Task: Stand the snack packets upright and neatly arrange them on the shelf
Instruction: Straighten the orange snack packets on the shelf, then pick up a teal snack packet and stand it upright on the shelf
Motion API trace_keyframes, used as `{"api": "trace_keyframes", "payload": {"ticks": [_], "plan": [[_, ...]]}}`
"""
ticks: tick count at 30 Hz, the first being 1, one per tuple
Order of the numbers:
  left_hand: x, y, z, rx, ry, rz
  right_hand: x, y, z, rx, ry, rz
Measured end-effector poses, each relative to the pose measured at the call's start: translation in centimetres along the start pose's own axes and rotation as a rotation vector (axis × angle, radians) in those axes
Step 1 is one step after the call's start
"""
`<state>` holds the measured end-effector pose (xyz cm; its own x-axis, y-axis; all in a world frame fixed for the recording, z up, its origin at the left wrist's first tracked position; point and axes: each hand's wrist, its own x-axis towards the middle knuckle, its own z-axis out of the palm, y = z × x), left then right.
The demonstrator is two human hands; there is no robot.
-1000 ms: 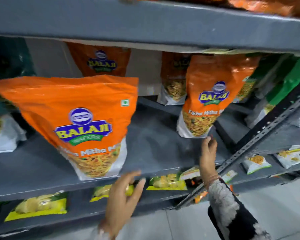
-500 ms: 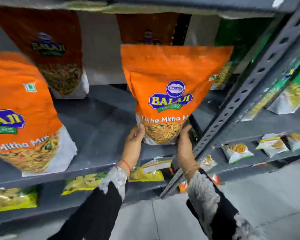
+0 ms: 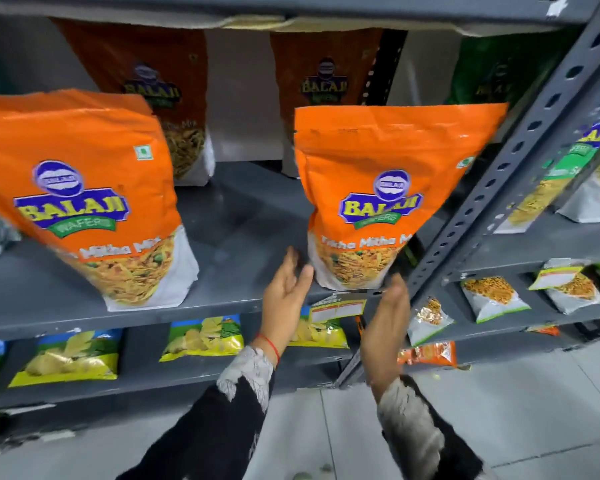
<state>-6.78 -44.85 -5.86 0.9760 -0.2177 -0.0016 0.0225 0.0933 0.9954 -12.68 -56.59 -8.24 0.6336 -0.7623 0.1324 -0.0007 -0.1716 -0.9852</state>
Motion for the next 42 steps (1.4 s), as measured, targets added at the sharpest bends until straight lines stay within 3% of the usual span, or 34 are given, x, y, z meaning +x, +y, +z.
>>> {"api": "trace_keyframes", "payload": {"ticks": [2,8,13,16,20,22,26,34,42], "plan": [[-2.3,-0.1,-3.2,0.053,0.116,0.065,-4.2,0.1,0.9,-0.074,-0.069,-0.156],[-6.4,1.0,-17.5,0.263,0.455,0.156,-14.2,-3.4,9.3,0.016,-0.687,-0.491],[-4.3,3.1,-31.5,0.260,0.710,0.220,-21.3,-7.0,21.2,0.088,-0.977,-0.515],[-0.9,4.6,-40.7,0.258,0.823,0.188,-23.8,-8.2,29.2,0.053,-0.964,-0.489],[4.0,6.3,-51.8,0.392,0.594,-0.104,-22.2,-10.6,39.3,0.046,-0.816,-0.263],[6.1,6.6,-55.1,0.512,0.411,-0.227,-20.0,-10.9,43.0,0.084,-0.851,-0.209],[10.2,6.6,-57.8,0.402,0.065,-0.160,-16.7,-9.8,47.6,-0.025,-1.022,-0.089],[11.3,5.0,-57.5,0.330,0.095,-0.091,-16.6,-9.4,49.3,-0.167,-0.867,-0.155],[2.5,3.7,-57.4,0.477,0.161,-0.084,-23.0,-9.3,43.0,-0.262,-0.893,-0.150]]}}
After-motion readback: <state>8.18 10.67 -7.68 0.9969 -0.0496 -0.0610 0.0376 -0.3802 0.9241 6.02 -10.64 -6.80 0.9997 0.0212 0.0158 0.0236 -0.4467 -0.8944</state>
